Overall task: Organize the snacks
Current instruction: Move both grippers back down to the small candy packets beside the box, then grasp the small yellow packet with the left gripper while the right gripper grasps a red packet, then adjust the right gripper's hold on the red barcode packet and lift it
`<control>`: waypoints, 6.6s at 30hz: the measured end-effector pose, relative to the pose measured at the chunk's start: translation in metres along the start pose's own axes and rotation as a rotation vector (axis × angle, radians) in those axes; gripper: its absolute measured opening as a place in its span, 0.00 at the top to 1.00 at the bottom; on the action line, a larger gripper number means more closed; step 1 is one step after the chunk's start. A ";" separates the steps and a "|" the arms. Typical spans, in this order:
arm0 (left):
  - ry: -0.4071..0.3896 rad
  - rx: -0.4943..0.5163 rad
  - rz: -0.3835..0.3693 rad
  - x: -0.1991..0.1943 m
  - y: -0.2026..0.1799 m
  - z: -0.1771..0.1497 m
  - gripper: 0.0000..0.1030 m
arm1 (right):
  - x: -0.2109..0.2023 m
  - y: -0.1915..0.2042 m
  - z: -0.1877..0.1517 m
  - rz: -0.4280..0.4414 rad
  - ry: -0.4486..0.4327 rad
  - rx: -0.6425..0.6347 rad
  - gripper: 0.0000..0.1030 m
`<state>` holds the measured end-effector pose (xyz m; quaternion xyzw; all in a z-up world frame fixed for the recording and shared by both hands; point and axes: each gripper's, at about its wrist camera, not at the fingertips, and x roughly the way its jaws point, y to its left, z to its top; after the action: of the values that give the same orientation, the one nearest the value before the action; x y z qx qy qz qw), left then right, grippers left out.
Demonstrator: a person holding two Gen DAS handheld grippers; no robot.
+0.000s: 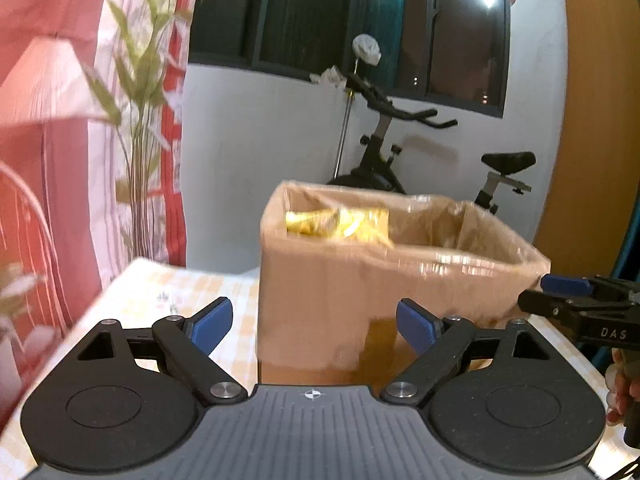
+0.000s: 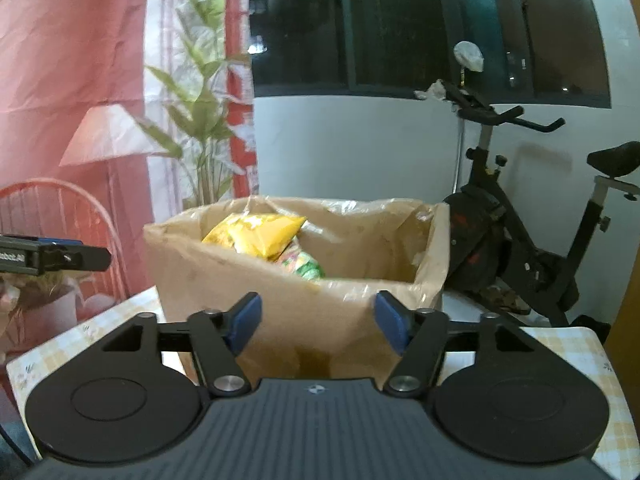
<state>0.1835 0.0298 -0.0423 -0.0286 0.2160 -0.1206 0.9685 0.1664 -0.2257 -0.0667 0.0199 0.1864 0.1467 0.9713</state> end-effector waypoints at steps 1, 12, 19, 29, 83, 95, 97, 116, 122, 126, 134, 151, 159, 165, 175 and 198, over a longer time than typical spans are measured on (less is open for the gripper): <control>0.013 -0.010 -0.002 0.002 0.001 -0.005 0.12 | -0.001 0.001 -0.003 -0.006 0.003 -0.004 0.34; 0.132 -0.016 -0.019 0.027 0.003 -0.049 0.17 | 0.005 -0.016 -0.054 -0.016 0.092 0.113 0.34; 0.219 0.016 -0.070 0.048 -0.009 -0.076 0.29 | 0.018 -0.013 -0.098 -0.004 0.202 0.049 0.34; 0.311 0.031 -0.084 0.074 -0.020 -0.103 0.31 | 0.034 -0.020 -0.134 -0.081 0.249 0.104 0.34; 0.212 -0.021 -0.025 0.045 -0.011 -0.118 0.65 | 0.048 0.019 -0.120 0.108 0.284 -0.010 0.23; 0.215 -0.050 -0.020 0.042 -0.002 -0.122 0.65 | 0.097 0.061 -0.136 0.078 0.430 -0.159 0.18; 0.218 -0.052 -0.021 0.042 -0.001 -0.123 0.65 | 0.095 0.058 -0.138 0.072 0.421 -0.141 0.18; 0.223 -0.036 -0.025 0.042 -0.006 -0.126 0.65 | 0.060 0.057 -0.134 0.107 0.284 -0.109 0.55; 0.223 -0.035 -0.027 0.042 -0.006 -0.126 0.65 | 0.051 0.050 -0.131 0.093 0.250 -0.061 0.57; 0.227 -0.034 -0.028 0.041 -0.006 -0.126 0.65 | 0.056 0.048 -0.133 0.087 0.294 -0.055 0.51; 0.225 -0.041 -0.031 0.041 -0.004 -0.126 0.65 | 0.069 0.048 -0.129 0.015 0.415 -0.134 0.24; 0.231 -0.035 -0.039 0.043 -0.005 -0.127 0.65 | 0.068 0.037 -0.137 0.062 0.445 -0.107 0.26; 0.234 -0.035 -0.041 0.043 -0.005 -0.127 0.65 | 0.053 0.033 -0.128 0.067 0.381 -0.032 0.62; 0.234 -0.036 -0.041 0.043 -0.004 -0.127 0.65 | 0.049 0.036 -0.121 0.068 0.357 -0.044 0.61; 0.235 -0.031 -0.044 0.043 -0.005 -0.128 0.65 | 0.026 0.011 -0.129 0.007 0.324 0.092 0.45; 0.241 -0.022 -0.048 0.044 -0.003 -0.129 0.65 | 0.070 -0.008 -0.125 0.009 0.420 0.248 0.39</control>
<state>0.1664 0.0156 -0.1766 -0.0299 0.3313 -0.1440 0.9320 0.1847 -0.2153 -0.2085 0.1088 0.4006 0.1281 0.9007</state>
